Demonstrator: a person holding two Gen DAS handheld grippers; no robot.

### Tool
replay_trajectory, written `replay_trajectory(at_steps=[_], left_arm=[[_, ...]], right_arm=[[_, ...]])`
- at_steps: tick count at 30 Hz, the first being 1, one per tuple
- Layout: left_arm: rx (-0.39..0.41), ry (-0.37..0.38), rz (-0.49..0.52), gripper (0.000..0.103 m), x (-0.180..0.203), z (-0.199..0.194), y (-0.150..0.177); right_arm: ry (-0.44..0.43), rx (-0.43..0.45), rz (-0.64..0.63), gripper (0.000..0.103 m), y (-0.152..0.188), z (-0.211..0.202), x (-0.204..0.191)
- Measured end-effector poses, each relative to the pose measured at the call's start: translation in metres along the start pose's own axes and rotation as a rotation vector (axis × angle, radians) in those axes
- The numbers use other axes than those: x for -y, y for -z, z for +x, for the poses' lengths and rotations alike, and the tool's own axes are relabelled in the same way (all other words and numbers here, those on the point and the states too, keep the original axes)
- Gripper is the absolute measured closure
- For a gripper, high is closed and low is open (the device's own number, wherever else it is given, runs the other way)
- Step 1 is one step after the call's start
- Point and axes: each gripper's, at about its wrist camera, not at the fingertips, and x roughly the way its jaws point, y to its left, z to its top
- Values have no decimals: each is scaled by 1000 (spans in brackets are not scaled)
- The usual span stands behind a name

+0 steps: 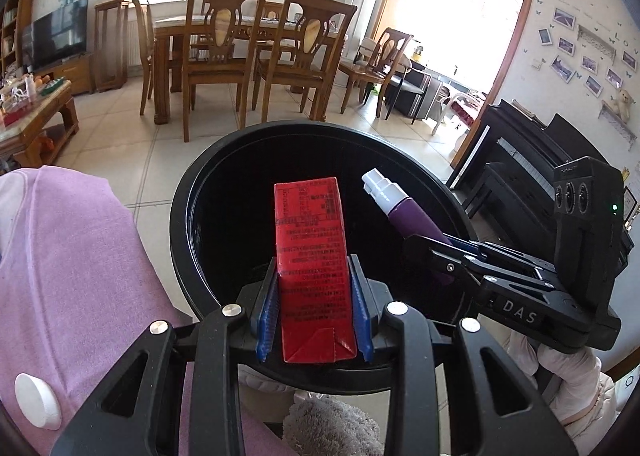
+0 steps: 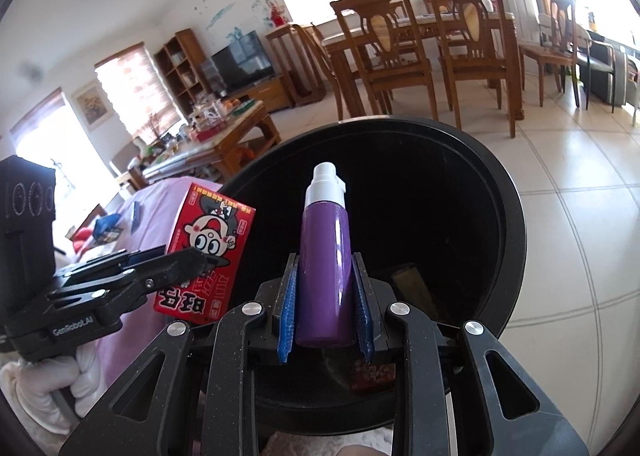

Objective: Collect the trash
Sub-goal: 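Carry the box and bottle over the bin and open both tools, then grasp the green-printed snack bag with the left tool while the right tool grasps the yellow bag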

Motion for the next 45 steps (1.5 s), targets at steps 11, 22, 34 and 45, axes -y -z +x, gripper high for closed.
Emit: replay_trajectory(at_steps=[11,22,34,45], left_arm=[[13,-20,45,70,5,-13,6],[129,-122,56,27,-2,-66,18],[191,-231,-45,7,-71,-153,50],[51,-404,33,7,-165,-222,124]], right_arm=[[26,-8,-2,75,2,1,-8],[-5,21,-30,30,-1,-7,-39],[-171,25,-193,24,-7,-3,-143],[-326,-109,-430,24,22,34,-274]])
